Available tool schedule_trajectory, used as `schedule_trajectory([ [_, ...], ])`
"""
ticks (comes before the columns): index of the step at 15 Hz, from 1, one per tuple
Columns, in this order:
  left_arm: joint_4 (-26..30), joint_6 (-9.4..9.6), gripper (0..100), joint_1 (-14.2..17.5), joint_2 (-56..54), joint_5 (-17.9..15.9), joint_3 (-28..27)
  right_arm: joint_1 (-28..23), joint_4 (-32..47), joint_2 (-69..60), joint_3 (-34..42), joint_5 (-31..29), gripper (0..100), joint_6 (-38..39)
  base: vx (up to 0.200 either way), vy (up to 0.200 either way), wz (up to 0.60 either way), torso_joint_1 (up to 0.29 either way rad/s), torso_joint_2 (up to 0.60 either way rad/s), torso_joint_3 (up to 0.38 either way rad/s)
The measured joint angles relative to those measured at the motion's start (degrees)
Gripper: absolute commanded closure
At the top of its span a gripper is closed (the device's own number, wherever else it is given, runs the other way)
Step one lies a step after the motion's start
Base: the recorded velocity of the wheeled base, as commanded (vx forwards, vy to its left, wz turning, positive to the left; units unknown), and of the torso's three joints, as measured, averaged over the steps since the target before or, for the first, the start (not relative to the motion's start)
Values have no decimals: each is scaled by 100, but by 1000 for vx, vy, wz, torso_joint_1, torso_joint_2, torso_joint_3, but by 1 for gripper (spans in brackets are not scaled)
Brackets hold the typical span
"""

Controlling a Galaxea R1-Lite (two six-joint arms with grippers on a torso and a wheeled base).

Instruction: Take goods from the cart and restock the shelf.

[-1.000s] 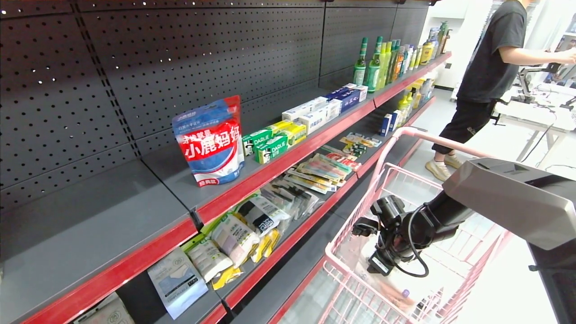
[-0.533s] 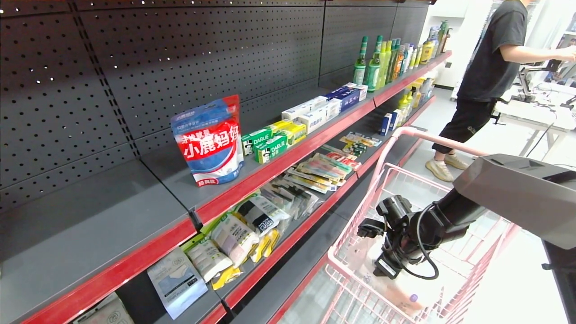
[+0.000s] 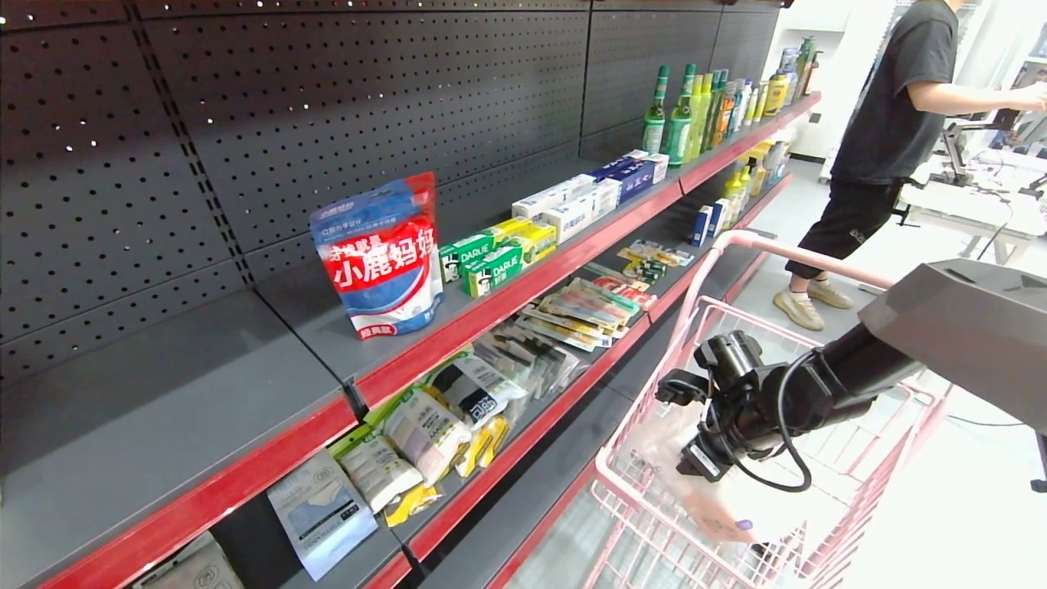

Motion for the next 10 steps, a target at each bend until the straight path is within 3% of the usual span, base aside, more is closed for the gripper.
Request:
schedule_trajectory([
  [5,0,2,0,0,0,0,0,-29,17,-679,59,50,100,418,0,0,0,0,0,0],
  [10,0,0,0,2,0,-6,0,-146,39,-1933,720,45,100,550,0,0,0,0,0,0],
])
